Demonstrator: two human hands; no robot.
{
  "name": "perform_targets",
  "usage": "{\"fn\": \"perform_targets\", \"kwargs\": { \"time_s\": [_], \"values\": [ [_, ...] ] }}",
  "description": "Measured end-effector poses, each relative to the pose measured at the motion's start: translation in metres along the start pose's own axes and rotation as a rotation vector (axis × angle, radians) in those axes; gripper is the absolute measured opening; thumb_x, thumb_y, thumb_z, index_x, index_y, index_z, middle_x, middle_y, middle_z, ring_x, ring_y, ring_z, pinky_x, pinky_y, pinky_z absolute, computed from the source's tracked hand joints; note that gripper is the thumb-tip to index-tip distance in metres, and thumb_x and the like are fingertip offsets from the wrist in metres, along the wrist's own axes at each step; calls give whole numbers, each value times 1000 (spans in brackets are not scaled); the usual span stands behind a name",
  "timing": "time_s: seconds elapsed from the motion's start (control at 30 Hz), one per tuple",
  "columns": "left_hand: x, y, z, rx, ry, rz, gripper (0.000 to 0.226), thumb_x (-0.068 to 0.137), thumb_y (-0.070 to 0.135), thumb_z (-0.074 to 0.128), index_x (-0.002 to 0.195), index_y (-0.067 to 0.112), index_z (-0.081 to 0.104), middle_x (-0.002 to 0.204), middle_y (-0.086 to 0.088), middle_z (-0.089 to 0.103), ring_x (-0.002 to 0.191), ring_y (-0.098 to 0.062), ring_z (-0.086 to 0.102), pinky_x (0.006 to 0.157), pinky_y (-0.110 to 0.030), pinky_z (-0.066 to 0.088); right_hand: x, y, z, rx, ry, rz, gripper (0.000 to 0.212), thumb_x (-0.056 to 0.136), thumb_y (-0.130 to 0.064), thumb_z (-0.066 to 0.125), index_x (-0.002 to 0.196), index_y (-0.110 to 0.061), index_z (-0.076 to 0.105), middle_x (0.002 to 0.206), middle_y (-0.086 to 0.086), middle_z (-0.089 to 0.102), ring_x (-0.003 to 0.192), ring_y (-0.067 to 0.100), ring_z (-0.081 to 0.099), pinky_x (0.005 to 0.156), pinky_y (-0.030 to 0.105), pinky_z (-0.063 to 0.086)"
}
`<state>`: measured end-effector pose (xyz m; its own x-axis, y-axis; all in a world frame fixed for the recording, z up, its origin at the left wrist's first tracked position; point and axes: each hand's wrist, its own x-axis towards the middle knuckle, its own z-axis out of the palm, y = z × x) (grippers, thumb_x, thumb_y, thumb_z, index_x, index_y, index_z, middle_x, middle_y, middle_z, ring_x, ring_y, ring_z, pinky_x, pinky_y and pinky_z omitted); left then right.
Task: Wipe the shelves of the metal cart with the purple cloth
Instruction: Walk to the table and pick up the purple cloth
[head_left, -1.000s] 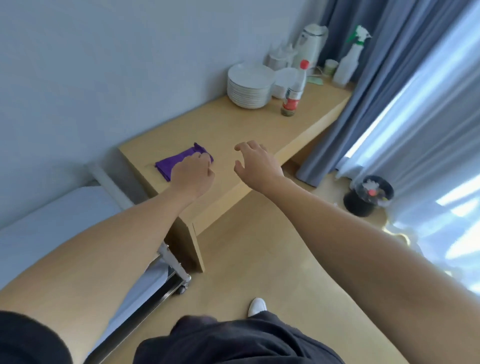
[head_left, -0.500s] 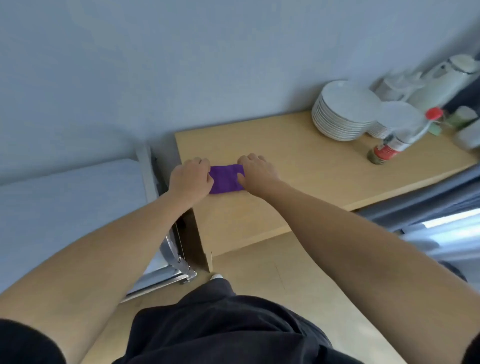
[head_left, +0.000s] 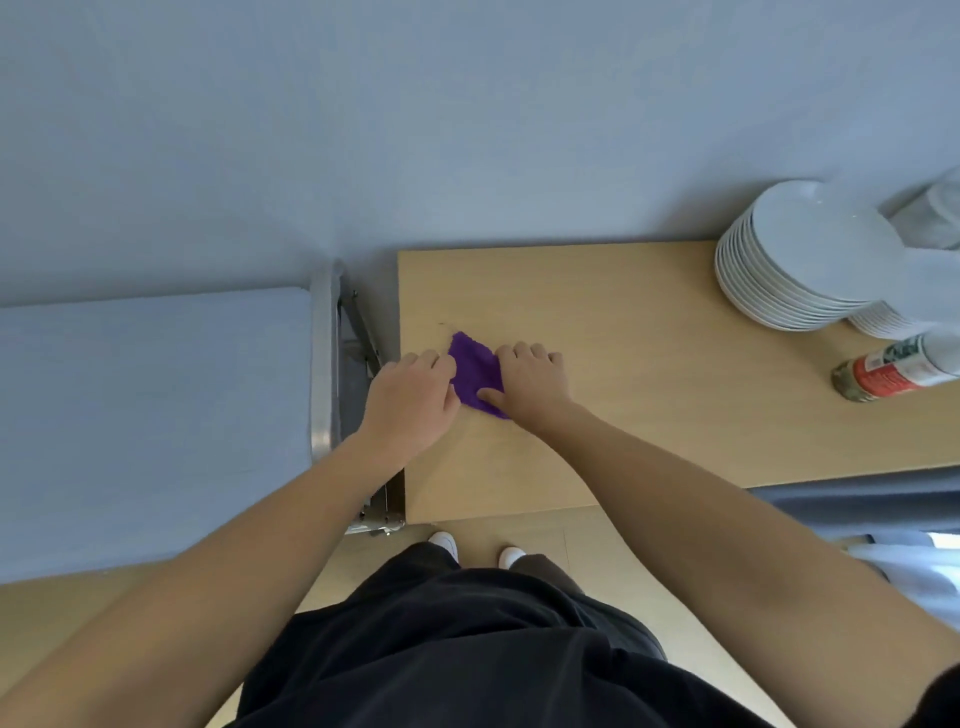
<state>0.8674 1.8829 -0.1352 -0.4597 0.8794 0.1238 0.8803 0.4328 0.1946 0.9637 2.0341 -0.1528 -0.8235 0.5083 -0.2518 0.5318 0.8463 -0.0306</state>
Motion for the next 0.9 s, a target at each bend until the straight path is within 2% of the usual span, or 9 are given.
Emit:
{"fn": "perform_targets", "kwargs": {
  "time_s": [0.13,0.2,0.3,0.4,0.5,0.57,0.7,0.8,0.9],
  "values": [
    [-9,19,0,-43,-27,-102,18,90,23,50,98,15,63,89,-2,64,78,-21,60,62,-33,47,-24,10,2,344,-28,-11,31,101,-39,46,113,-11,47,106,9,64,90,30,59,70,36,39],
    [-15,33,-2,-84,-63,-160,25,95,30,43,101,15,62,91,-1,65,81,-22,60,65,-36,48,-40,16,-4,610,-9,14,23,102,-32,45,110,-10,46,100,9,63,85,29,58,67,36,38],
    [-17,60,-7,-225,-182,-332,41,99,46,33,104,18,63,93,2,66,85,-20,61,69,-36,49,-59,25,-22,812,85,20,18,102,-30,45,106,-13,48,95,5,63,83,27,60,68,40,46],
    [-10,92,-12,-641,-205,-566,43,98,52,34,104,20,61,90,5,67,82,-15,63,69,-34,50,-72,31,-35,898,118,-16,18,102,-31,43,109,-16,48,97,3,64,83,22,61,69,39,49],
    [-2,114,-10,-1159,-133,-773,26,98,39,47,109,17,57,99,0,69,90,-13,67,72,-28,51,-81,38,-37,1000,107,-41,19,103,-30,42,113,-16,50,99,2,65,85,20,61,71,37,48],
    [3,123,-10,-1357,-50,-860,18,95,29,57,106,15,54,104,-6,70,93,-18,68,74,-32,53,-84,47,-37,1030,105,-10,22,103,-31,41,113,-15,51,97,2,64,83,20,60,70,36,46],
    [7,136,-11,-1226,122,-832,21,87,20,68,91,15,48,97,1,61,83,-12,60,65,-27,51,-89,72,-29,1023,166,12,36,100,-33,50,132,-20,41,119,-1,60,98,15,61,78,33,52],
    [3,143,-7,-1113,176,-768,32,83,26,72,74,16,43,84,-4,58,70,-17,54,58,-30,46,-93,88,-28,937,253,-99,40,98,-26,54,135,-25,40,130,-3,50,102,5,53,83,26,49],
    [-1,148,-3,-1025,191,-731,36,83,28,72,69,12,44,75,-12,58,62,-19,50,57,-33,43,-101,96,-28,831,190,-254,47,96,-33,57,139,-25,41,135,-1,42,106,6,51,88,20,45]
  ]
}}
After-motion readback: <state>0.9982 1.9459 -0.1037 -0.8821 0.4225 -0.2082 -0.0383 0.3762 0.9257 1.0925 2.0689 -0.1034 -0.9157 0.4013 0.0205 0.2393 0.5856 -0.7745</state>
